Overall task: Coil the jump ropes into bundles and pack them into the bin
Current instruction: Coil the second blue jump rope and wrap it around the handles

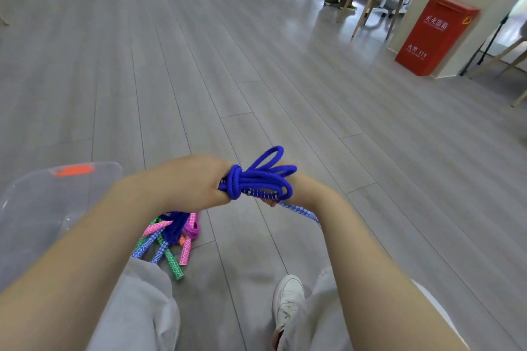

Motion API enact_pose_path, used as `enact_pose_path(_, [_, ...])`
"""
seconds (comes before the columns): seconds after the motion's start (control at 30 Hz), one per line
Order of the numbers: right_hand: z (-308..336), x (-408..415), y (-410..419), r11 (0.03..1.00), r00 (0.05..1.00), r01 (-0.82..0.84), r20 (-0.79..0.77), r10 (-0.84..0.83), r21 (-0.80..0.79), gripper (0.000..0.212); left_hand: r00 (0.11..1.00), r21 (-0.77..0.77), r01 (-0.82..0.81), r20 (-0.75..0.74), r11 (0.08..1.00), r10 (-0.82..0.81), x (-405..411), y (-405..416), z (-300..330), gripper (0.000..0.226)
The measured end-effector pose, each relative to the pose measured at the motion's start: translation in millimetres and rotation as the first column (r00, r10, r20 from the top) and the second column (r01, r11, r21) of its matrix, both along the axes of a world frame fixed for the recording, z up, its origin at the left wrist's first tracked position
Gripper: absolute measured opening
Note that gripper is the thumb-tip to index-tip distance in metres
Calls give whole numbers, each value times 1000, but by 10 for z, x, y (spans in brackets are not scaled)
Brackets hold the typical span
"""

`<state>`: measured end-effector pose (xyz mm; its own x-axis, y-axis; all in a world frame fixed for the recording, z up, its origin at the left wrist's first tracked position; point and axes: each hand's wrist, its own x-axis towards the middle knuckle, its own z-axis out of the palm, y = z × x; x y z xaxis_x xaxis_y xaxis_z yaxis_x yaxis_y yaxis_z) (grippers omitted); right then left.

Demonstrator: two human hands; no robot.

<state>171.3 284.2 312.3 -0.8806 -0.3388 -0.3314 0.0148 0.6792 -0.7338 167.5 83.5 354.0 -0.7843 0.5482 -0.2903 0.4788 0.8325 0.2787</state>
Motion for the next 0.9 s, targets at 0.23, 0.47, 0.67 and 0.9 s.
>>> enact_pose_path(0.23, [107,-123,40,989,989,128,-62,-133,-80,31,988,-188,88,-107,978,-110,124,100,37,21])
enact_pose_path(0.47, [321,-116,32,988,996,5,-90,9,156,24,989,-281,139,93,950,-117,171,317,-190,17])
enact_pose_path(0.67, [352,-4,-143,915,976,-67,-164,143,397,12,982,-465,172,13,869,-187,174,542,-490,15])
enact_pose_path(0.9, [337,62,-297,964,978,62,-211,-6,259,22,984,-258,-164,-108,952,140,-137,381,-636,11])
